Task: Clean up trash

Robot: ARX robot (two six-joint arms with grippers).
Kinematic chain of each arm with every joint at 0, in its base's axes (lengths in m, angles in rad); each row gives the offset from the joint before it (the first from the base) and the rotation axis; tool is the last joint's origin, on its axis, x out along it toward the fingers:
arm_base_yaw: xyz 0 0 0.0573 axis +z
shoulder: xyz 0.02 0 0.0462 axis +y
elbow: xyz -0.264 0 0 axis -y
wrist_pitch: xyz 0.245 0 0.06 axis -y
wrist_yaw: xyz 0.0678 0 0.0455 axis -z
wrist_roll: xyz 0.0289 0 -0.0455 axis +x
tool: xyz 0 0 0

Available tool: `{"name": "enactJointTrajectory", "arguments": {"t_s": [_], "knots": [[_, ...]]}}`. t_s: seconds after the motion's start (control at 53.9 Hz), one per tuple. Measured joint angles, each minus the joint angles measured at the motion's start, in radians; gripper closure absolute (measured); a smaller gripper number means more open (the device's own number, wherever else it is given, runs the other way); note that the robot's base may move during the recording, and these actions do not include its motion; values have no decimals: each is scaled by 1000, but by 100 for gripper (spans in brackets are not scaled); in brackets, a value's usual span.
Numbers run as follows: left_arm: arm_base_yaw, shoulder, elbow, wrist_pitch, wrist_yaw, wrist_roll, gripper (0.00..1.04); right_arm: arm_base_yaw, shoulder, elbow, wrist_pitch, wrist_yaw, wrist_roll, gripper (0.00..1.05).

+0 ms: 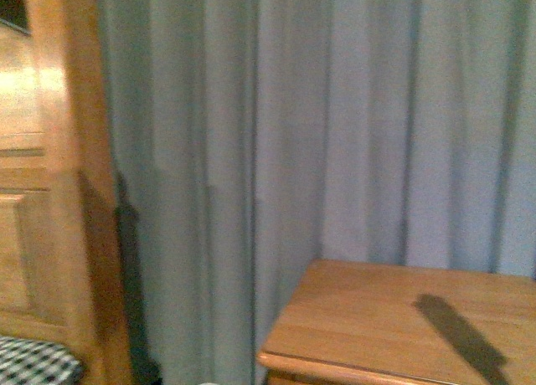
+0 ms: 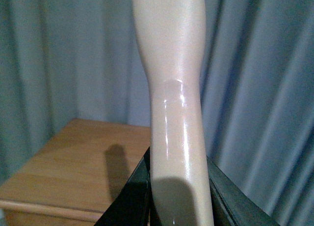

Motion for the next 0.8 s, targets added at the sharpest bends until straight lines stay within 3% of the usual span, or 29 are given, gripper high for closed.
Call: {"name": "enactJointTrajectory", "arguments": {"t_s": [0.798], "knots": [[0, -1, -1, 0, 2, 0, 76, -3, -3, -1, 0, 15, -4, 84]]}}
